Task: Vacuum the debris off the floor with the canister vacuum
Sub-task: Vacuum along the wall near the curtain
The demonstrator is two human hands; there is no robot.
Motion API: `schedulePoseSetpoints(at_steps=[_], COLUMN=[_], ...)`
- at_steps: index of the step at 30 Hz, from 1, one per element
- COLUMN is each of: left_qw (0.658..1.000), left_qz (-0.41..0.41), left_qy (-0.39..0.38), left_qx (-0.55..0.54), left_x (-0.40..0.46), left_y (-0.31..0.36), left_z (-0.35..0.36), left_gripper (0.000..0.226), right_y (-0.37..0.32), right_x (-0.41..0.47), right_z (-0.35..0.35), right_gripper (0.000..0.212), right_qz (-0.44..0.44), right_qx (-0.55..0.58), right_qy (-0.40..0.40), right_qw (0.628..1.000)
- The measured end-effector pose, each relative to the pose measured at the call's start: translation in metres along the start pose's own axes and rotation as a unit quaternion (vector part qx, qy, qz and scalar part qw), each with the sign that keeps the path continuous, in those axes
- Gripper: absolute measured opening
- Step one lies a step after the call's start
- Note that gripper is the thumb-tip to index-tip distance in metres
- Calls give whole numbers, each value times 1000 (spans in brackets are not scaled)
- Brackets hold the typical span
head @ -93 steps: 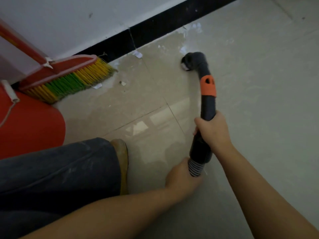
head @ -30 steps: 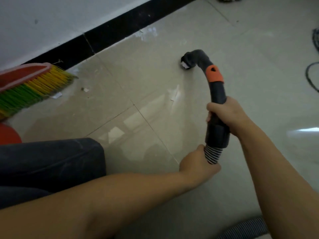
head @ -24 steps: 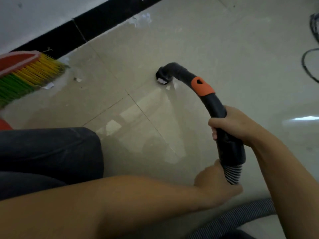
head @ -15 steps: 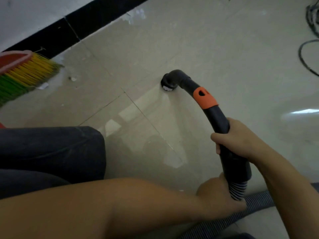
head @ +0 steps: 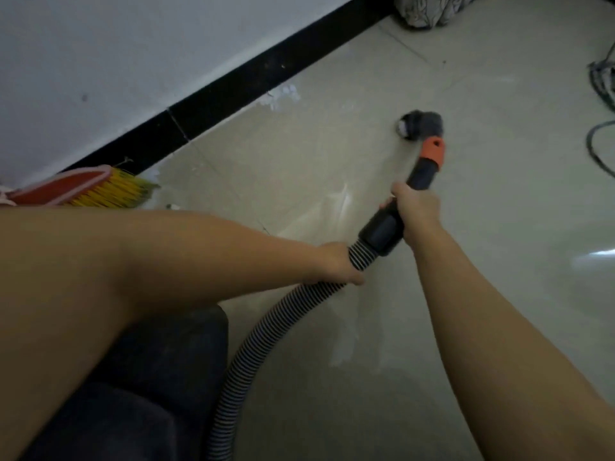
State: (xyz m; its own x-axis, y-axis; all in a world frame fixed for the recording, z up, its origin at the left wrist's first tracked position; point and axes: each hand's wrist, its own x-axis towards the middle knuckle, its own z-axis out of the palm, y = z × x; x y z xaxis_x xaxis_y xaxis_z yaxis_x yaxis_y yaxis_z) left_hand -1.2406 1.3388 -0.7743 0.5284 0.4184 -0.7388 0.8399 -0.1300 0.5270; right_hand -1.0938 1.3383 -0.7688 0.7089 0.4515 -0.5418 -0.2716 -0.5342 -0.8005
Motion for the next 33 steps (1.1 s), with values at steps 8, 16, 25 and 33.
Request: schedulePoseSetpoints(at_steps=[8,16,25,33], left_qw=[980,954,936,929], left_qz=[-61,-41,-39,-77], left_qy=[-20,105,118,139], left_qx=[-189,-277,-331,-334], left_x=[19,23,2,-20], left_y=[-1,-46,-67,-85], left_z=[-52,-70,-65,-54], left_gripper=[22,17,17,16], right_y=[-61,-66,-61,-45], right_x=[24,29,5,-24], right_z=[79,135,157,168], right_gripper=[11,14,12,14], right_qz=[-33,-28,-24,-35], right_qx=[-116,-45,-78,-76], right_qy=[-62,-150,-216,-221], right_qw=[991,987,973,972])
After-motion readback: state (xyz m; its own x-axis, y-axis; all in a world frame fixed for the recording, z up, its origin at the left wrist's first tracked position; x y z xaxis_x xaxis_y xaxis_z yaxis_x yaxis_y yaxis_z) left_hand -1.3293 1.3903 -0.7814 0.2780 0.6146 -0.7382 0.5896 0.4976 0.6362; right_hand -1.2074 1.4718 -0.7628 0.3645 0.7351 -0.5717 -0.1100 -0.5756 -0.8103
